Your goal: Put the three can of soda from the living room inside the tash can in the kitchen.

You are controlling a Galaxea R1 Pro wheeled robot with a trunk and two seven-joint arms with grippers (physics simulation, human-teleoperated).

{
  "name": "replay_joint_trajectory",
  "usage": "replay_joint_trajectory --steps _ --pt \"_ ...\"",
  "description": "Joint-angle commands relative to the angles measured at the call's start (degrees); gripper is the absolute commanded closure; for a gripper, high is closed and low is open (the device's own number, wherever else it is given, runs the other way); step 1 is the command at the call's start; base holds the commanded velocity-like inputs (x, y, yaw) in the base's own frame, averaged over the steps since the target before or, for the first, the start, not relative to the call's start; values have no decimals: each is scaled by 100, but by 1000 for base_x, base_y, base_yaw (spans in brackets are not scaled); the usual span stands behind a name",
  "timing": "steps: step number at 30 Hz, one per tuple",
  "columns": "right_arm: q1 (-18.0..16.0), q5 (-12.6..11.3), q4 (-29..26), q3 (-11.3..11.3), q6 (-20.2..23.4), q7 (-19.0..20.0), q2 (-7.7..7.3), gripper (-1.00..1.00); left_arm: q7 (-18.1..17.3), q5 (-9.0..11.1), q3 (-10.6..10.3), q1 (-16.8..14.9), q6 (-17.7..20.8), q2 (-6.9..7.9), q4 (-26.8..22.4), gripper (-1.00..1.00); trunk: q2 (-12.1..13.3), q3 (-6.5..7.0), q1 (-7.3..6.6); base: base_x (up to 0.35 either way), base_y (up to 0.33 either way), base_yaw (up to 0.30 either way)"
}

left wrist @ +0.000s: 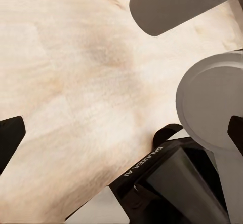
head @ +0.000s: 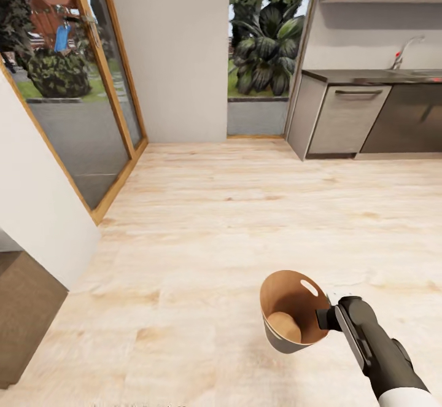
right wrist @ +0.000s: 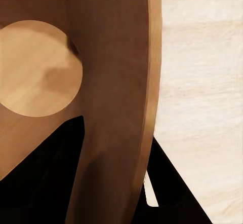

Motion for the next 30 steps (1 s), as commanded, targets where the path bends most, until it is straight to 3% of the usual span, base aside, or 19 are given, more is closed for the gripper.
replay_joint_trajectory --steps 1,30 --pt "-2 -67 -1 2 -2 6 0 100 0 0 0 -1 0 0 0 -100 0 0 0 0 0 289" --pt "-2 -67 -1 2 -3 6 0 100 0 -2 -1 0 0 0 -6 -100 0 0 0 0 0 289"
